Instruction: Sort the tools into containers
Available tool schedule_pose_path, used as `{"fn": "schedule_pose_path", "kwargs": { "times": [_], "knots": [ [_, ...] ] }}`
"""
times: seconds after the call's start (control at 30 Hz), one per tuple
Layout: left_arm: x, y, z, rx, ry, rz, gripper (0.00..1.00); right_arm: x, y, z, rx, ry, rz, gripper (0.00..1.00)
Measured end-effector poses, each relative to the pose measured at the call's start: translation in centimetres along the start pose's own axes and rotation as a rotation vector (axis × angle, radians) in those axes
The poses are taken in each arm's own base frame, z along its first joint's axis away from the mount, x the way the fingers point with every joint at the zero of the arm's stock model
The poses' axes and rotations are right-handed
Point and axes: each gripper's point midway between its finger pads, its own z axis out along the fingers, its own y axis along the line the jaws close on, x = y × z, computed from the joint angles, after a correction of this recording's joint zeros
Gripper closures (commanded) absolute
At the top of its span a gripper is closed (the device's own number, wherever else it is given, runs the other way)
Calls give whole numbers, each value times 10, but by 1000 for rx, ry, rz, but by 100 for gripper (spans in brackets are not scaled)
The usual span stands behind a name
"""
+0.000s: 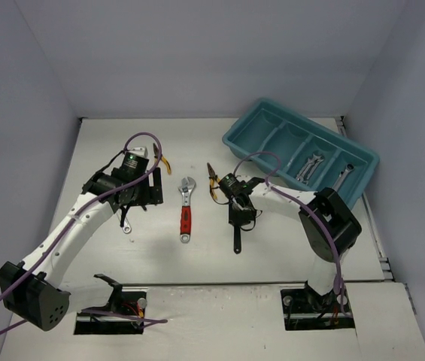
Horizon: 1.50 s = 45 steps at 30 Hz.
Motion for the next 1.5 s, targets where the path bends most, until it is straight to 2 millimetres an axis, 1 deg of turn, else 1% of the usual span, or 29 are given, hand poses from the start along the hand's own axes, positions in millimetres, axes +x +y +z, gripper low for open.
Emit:
{"fn": "schedule_pose_path", "kwargs": {
  "times": [0.27, 0.37, 0.53, 0.6, 0.73, 0.87, 1.07, 1.17, 1.27, 1.37, 1.43, 1.5],
  "knots": [
    [1, 5, 2, -13, 5, -6, 21, -4, -1, 0, 50, 40, -46, 100],
    [4, 7, 4, -18, 14, -5, 21, -5, 0, 0, 49, 48, -67, 100],
    [4, 8, 4, -19, 12, 0, 21, -7, -1, -1, 42, 45, -92, 100],
    [3, 9, 3, -20, 9, 3, 21, -12, -3, -2, 45, 32, -98, 100],
    [3, 10, 3, -20, 7, 5, 21, -31, -18, -1, 75, -7, -84, 100],
    [3, 10, 3, -19, 8, 5, 21, -51, -28, -9, 80, -54, -61, 100],
    [2, 11, 3, -22, 7, 2, 21, -86, -32, -36, 58, -156, -29, 100],
    [2, 11, 3, -23, 7, 1, 21, -107, -33, -53, 34, -211, -8, 100],
    [2, 11, 3, -22, 7, 1, 21, -132, -39, -71, 20, -267, 24, 100],
    [2, 11, 3, -21, 7, 1, 21, -164, -52, -89, 15, -324, 74, 100],
    [2, 11, 3, -21, 7, 1, 21, -193, -68, -104, 14, -374, 129, 100],
    [2, 11, 2, -16, 7, 0, 21, -227, -88, -119, 17, -439, 190, 100]
  ]
}}
